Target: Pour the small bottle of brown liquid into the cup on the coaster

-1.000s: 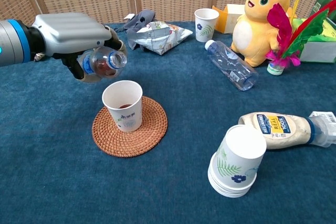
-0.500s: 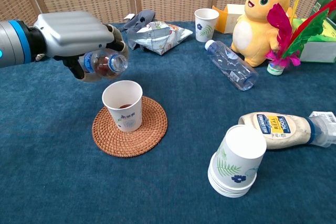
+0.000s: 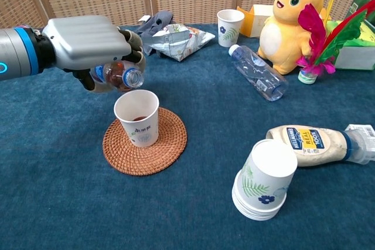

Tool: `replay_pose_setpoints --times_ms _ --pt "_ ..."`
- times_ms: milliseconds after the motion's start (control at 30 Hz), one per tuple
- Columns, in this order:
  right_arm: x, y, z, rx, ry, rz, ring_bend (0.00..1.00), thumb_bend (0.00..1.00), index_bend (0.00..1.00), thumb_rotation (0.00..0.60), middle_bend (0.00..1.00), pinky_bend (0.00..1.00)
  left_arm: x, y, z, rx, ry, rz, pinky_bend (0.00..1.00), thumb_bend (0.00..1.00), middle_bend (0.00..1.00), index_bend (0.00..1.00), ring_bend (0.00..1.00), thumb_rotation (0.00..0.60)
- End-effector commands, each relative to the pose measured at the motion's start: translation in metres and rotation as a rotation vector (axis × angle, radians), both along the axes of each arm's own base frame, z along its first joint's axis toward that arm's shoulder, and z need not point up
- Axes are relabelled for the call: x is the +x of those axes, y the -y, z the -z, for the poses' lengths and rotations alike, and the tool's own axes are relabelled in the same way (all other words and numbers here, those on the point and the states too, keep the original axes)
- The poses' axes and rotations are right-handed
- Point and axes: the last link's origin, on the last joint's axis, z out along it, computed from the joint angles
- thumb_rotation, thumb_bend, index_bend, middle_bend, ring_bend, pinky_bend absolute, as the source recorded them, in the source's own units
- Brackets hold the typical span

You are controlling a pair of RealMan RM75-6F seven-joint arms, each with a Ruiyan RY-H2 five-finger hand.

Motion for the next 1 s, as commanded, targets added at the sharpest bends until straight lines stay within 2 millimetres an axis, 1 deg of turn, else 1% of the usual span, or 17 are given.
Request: replay_pose_setpoints --times_ms 33,133,600,1000 --pt "-0.0002 -0.0002 -0.001 -0.002 0.003 0.0 0.0 0.0 0.0 0.6 0.0 0.0 0.0035 -0.0008 -0.0016 0.027 -0.029 0.052 0.4 0.48 0.31 0.38 0.17 0.6" --pt "-0.0002 -0.0003 -0.0012 0.0 0.005 -0.002 0.0 0.0 0.0 0.6 0.0 0.0 0.0035 -0.0003 -0.0025 0.035 -0.041 0.07 0.4 0.48 0.31 0.36 0.16 0.6" --pt "-0.0002 -0.0004 -0.0018 0.0 0.011 -0.002 0.0 0.0 0.0 0.6 0.0 0.0 -0.0047 -0.0003 -0.0065 0.071 -0.11 0.16 0.39 0.48 0.32 0.37 0.16 0.6" --pt "-0.0001 -0.0007 -0.0018 0.002 0.015 -0.001 0.0 0.0 0.0 0.6 0.0 0.0 -0.0042 0.0019 -0.0052 0.085 -0.132 0.234 0.4 0.48 0.33 0.37 0.16 0.6"
